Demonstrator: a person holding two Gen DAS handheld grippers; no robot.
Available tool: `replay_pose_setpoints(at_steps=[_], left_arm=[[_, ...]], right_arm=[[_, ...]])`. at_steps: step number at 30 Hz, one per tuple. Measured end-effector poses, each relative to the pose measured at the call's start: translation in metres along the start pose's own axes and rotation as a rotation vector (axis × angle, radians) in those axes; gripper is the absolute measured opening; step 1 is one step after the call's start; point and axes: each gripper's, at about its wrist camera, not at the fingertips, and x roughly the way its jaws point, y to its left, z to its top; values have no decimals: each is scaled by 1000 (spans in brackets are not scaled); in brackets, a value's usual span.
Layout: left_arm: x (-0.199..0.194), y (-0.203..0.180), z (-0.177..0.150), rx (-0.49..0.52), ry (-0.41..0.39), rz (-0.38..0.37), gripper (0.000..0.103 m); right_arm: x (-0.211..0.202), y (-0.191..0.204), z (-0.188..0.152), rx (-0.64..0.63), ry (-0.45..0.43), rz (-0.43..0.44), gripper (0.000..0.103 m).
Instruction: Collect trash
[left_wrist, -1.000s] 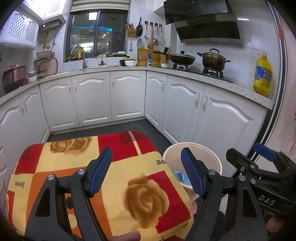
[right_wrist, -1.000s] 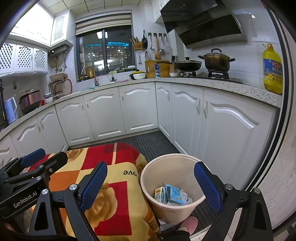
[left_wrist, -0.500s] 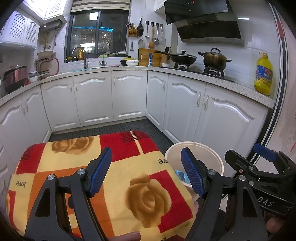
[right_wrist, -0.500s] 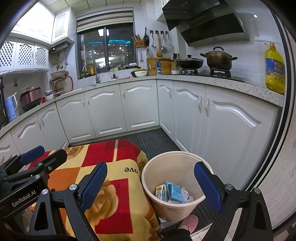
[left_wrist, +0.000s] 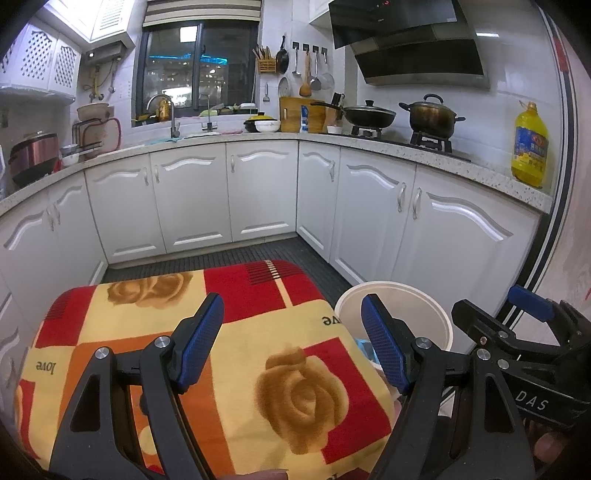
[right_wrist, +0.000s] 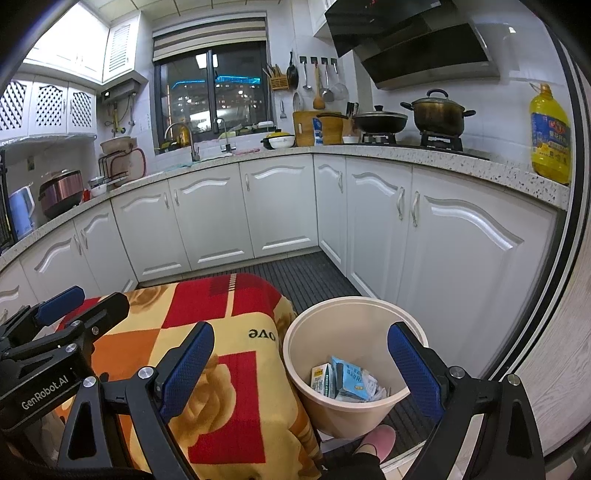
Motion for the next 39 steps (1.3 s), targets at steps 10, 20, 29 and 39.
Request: replay_pose_setpoints(at_steps=[10,20,29,39], left_arm=[[3,-2,-1,11,13,-1,76],[7,-5,-7,51,36,52,76],[8,-4,-7,36,39,27,76],[9,-4,-7,24,43,7,76]], right_arm=[[3,0,0,4,10,1,94],[7,-5,1,4,19,1,94],[11,-7,1,4,21,-3,94],[12,-6,-1,5,25,-4,94]])
